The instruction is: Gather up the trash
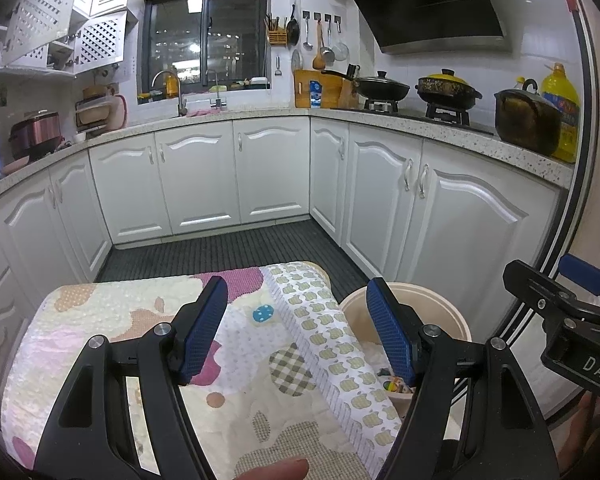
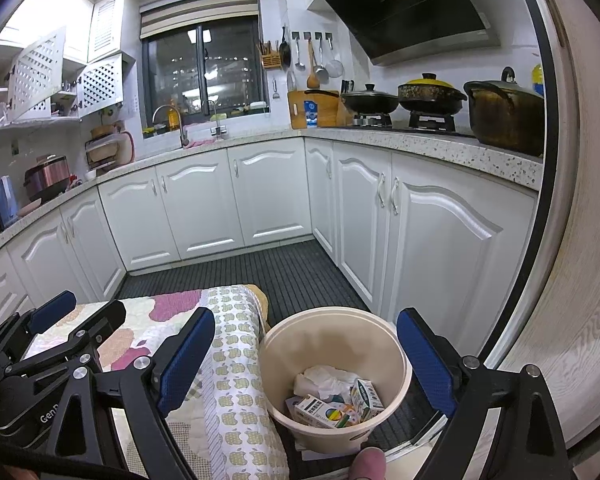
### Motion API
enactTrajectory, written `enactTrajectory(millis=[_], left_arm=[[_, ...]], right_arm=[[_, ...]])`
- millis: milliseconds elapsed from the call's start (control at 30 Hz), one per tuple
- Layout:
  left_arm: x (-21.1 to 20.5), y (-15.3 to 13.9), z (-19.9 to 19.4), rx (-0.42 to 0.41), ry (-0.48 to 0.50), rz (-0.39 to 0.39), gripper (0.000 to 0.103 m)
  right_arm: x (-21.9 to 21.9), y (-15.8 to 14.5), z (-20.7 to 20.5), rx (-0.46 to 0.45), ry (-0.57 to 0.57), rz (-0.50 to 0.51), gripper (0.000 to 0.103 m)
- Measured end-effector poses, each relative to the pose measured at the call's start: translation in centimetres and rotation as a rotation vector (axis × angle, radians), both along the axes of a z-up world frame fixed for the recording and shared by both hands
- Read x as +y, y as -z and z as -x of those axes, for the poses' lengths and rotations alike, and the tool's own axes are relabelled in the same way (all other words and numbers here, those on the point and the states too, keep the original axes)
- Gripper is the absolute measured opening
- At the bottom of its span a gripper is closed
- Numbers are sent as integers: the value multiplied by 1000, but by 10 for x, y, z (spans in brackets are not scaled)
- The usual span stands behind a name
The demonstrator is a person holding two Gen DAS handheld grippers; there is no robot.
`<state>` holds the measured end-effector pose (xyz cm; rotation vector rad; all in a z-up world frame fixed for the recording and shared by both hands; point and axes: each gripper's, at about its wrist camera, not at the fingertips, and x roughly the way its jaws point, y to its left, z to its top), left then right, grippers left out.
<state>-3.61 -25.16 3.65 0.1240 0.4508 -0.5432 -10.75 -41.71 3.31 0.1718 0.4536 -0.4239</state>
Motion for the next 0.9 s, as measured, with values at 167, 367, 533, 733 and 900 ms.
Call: enactTrajectory(millis=[167,367,533,733,900], left_arm=[[0,-1,-3,2,-3,5,71],[-1,-1,-4,2,-5,3,71],[-1,0,-5,4,-3,1,71],[0,0,-6,1,-3,2,71],[-1,-1,-6,-2,-3,4,71]], right_arm=[[-1,0,-1,1,0,-2,91],[-2,0,-3,1,1,-2,91],[-2,-1,-4,3,0,-2,91],[-3,-1,-7,2,1,-7,91],[-3,-1,-8,-1,0,-2,91]])
